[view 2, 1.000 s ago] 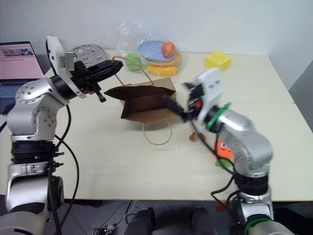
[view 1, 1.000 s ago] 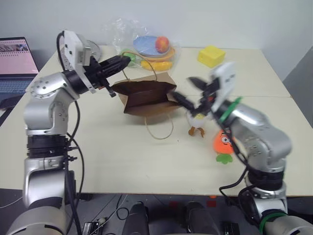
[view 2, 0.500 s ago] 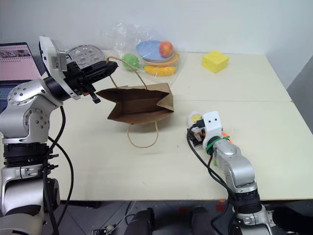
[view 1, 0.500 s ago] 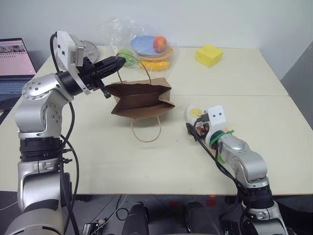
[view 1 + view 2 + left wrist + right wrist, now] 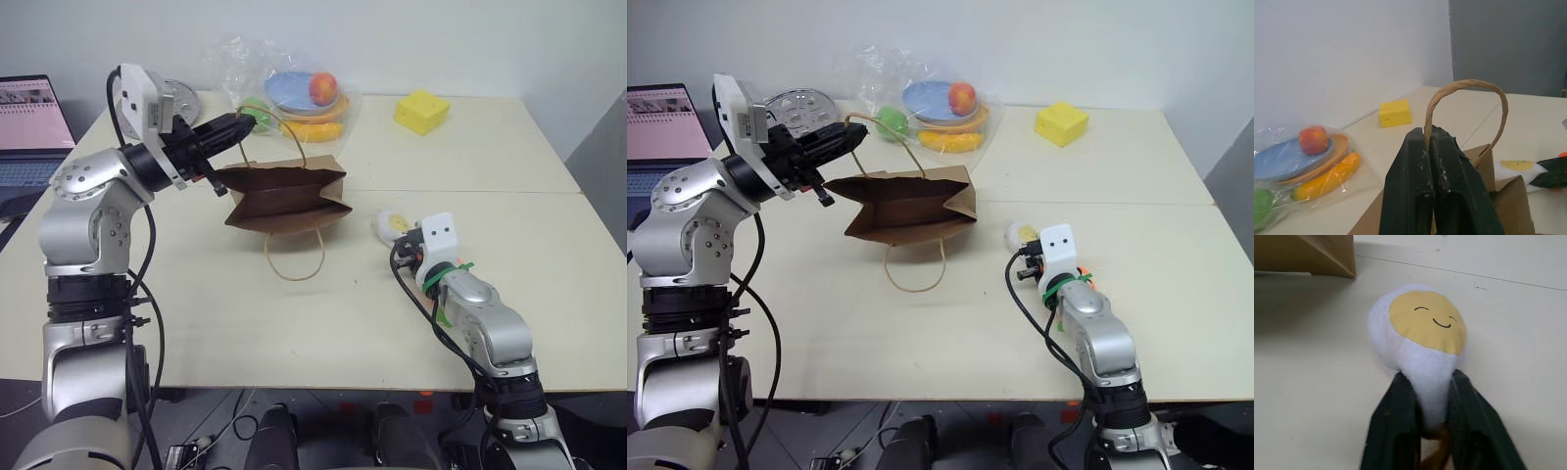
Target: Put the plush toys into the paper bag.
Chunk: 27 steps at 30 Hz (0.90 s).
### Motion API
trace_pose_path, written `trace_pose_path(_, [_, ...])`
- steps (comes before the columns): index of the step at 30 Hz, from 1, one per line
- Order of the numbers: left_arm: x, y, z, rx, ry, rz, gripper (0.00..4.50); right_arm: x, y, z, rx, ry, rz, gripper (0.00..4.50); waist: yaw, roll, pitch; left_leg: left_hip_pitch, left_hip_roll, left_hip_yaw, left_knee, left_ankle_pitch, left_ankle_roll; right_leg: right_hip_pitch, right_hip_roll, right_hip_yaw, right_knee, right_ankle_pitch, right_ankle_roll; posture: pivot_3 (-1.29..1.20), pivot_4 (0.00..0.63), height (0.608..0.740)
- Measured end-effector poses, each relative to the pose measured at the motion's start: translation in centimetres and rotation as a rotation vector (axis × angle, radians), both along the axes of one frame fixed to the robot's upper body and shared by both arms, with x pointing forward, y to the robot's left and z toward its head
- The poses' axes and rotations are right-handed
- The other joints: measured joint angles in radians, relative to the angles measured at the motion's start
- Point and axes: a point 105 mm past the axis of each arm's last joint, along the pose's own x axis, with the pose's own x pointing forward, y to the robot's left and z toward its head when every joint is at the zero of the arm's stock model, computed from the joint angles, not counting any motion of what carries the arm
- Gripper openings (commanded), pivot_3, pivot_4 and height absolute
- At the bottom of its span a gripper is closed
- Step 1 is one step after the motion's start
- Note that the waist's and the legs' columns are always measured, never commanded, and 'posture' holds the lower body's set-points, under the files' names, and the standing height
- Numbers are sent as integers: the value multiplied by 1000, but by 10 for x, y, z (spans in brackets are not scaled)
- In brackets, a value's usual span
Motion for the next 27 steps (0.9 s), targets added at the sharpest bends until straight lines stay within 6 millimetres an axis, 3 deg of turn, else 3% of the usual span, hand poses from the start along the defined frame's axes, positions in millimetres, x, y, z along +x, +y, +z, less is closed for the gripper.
trace_pose_path(4, [4, -5, -2, -23, 7, 5, 0, -1, -15, 12, -18, -41, 29, 21, 4, 0, 0, 0, 0, 0, 0, 0, 0, 0, 0, 0, 0, 0, 0, 0, 150, 740])
trace_pose_path(9, [10, -10, -8, -34, 31, 19, 0, -13, -34, 50, 12, -95, 163, 21, 3, 0, 0, -1, 0, -1, 0, 0, 0, 0, 0, 0, 0, 0, 0, 0, 150, 740])
trace_pose_path(12, [12, -14, -8, -49, 35, 12, 0, -32, -26, 88, 84, -91, 377, 21, 0, 0, 1, -1, 0, 0, 0, 0, 0, 0, 0, 0, 0, 0, 0, 0, 150, 740])
trace_pose_path(16, [10, -19, -4, -72, 54, -26, 0, -62, 8, 140, 128, -132, 667, 21, -6, 0, 0, 1, 0, -1, 0, 0, 0, 2, 1, -1, 0, 0, 0, 0, 150, 740])
trace_pose_path(22, [0, -36, 5, -135, 121, -149, 0, -61, 63, 135, 122, -70, 770, 21, -3, 0, 0, 0, 0, -1, 1, 0, 0, 2, 0, -1, 0, 0, 0, 0, 150, 740])
trace_pose_path(27, [-7, -37, 6, -126, 140, -182, 0, -44, 82, 114, 57, -12, 715, 21, 0, 0, 0, 0, 0, -1, 1, 0, 0, 1, 0, -1, -1, 0, 0, 0, 150, 740])
